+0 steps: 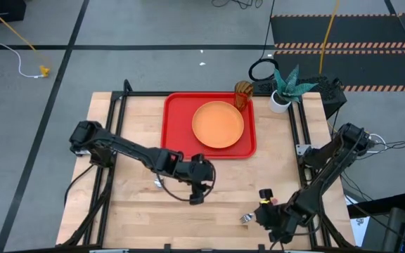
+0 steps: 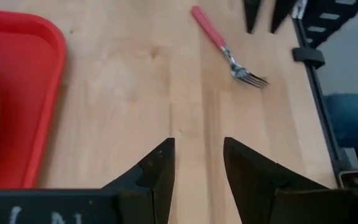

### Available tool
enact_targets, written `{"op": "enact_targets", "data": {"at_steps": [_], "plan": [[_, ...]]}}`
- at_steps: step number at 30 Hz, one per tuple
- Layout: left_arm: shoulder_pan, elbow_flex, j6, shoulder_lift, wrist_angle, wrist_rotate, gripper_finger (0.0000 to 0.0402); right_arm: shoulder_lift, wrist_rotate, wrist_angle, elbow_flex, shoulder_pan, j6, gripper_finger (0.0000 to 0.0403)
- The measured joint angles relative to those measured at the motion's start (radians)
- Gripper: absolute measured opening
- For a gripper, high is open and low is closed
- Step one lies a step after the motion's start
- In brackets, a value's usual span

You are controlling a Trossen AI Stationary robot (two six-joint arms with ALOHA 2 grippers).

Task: Pick and place plate/cup/fork/spoon on tray
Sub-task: Put the pink fork on the red serving tray to the left of the orange plate

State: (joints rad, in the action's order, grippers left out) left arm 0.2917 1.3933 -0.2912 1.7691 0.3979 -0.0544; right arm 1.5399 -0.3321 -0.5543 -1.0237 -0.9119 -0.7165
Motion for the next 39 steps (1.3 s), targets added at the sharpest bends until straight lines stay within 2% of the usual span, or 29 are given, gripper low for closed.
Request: {"op": "enact_targets", "data": {"at_steps": [4,7,10,22,34,39], "plan": [[0.032,0.0,0.042,0.0,-0.011,-0.002,0.0138,0.0,0.021,-0.046,0.0,0.0,-0.028,0.0151],[0.048,0.0,0.065,0.0,-0.02,-0.041,0.0138,0.0,0.023,-0.085,0.001,0.0,-0.017,0.0151],[0.053,0.0,0.087,0.0,-0.047,-0.078,0.0138,-0.001,0.023,-0.068,0.025,0.0,0.015,0.0151],[0.058,0.0,0.106,0.0,-0.062,-0.082,0.0138,0.0,0.071,0.094,0.175,0.0,0.023,0.0151],[0.056,0.0,0.213,0.0,-0.062,-0.082,0.0138,0.0,0.071,0.131,0.186,0.0,0.029,0.015],[0.056,0.0,0.213,0.0,-0.062,-0.084,0.0138,0.0,0.07,0.135,0.205,0.0,0.029,0.0132]]}}
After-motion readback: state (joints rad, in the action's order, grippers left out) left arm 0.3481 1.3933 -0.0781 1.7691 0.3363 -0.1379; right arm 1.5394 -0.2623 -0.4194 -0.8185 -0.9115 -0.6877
